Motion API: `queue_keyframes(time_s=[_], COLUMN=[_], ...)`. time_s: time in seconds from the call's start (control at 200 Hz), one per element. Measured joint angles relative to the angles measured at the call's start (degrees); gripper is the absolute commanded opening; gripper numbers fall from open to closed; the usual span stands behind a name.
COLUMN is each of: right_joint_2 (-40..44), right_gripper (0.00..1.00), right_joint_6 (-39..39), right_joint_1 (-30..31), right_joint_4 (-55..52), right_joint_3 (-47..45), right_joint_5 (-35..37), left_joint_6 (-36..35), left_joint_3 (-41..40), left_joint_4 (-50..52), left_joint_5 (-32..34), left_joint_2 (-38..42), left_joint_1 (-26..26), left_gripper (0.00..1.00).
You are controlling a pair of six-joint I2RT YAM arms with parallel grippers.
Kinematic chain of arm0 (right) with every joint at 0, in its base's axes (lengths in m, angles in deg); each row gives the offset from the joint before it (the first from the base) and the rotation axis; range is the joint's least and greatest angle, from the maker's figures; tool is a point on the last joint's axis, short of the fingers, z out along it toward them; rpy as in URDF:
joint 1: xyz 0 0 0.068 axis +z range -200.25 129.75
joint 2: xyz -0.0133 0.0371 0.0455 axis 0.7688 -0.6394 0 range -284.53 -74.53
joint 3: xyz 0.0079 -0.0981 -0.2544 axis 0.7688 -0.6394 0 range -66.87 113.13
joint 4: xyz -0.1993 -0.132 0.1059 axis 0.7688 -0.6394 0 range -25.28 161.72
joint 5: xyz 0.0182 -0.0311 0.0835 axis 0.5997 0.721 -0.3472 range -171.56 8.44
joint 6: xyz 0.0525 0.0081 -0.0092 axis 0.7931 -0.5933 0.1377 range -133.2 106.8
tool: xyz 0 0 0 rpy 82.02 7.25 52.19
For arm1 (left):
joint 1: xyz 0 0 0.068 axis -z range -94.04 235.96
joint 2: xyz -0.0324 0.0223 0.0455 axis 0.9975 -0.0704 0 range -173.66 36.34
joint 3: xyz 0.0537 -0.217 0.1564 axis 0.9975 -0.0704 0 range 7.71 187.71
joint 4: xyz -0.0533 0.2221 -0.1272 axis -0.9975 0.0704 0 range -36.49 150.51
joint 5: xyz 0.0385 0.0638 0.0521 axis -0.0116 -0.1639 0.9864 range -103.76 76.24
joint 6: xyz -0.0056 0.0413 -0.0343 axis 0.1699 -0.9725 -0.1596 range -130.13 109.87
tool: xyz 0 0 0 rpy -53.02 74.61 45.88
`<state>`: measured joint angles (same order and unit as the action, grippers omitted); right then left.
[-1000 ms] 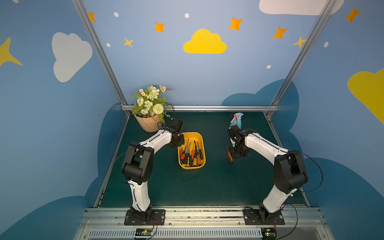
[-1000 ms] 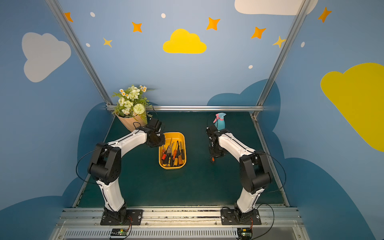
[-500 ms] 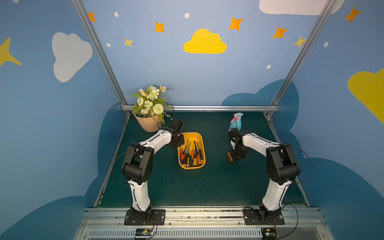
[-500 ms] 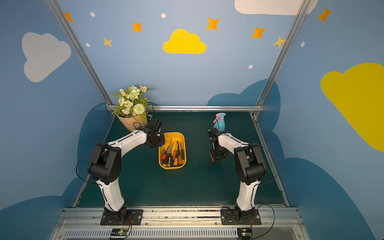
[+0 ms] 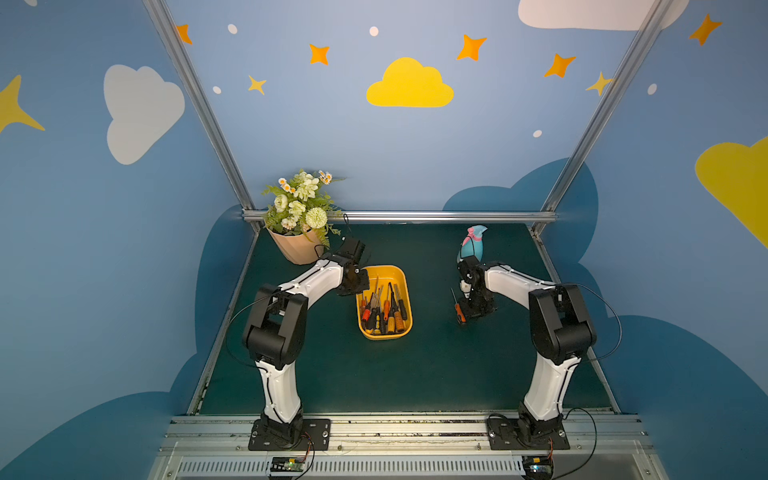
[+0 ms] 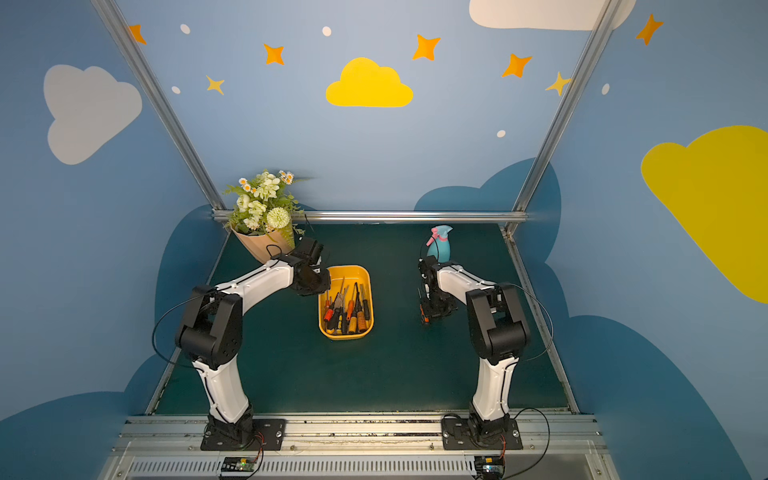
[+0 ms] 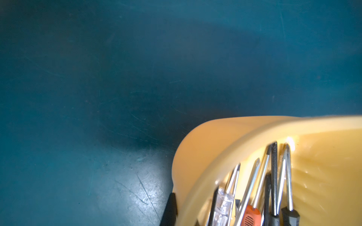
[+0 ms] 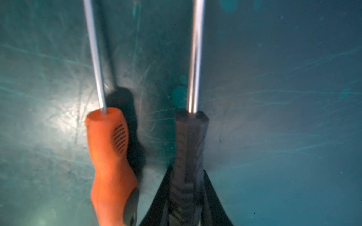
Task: Take out the screwdriver from the storage box
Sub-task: Place the screwdriver at the center of the board.
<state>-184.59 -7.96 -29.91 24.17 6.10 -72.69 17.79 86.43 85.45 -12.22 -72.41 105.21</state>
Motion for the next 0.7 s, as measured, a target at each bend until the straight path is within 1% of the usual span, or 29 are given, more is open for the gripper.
queue_keyframes(time_s=[0.496,0.701], right_joint_2=[-0.5,-1.2], right_gripper=[0.00,0.00], right_joint_6=[0.3,0.5], right_joint_1=[0.8,1.0], right_joint_4=[0.4,-0.3], right_joint_3=[0.9,1.8], right_joint_5=[-2.9,-3.0], left_joint_6=[0.9,0.9], left_joint_3=[-0.2,-0.2], left_joint_4=[0.0,0.0], left_joint_5=[-0.9,-1.0], left_joint_2=[0.0,-0.1], left_joint_1=[0.0,0.0], left_gripper=[0.03,0.03])
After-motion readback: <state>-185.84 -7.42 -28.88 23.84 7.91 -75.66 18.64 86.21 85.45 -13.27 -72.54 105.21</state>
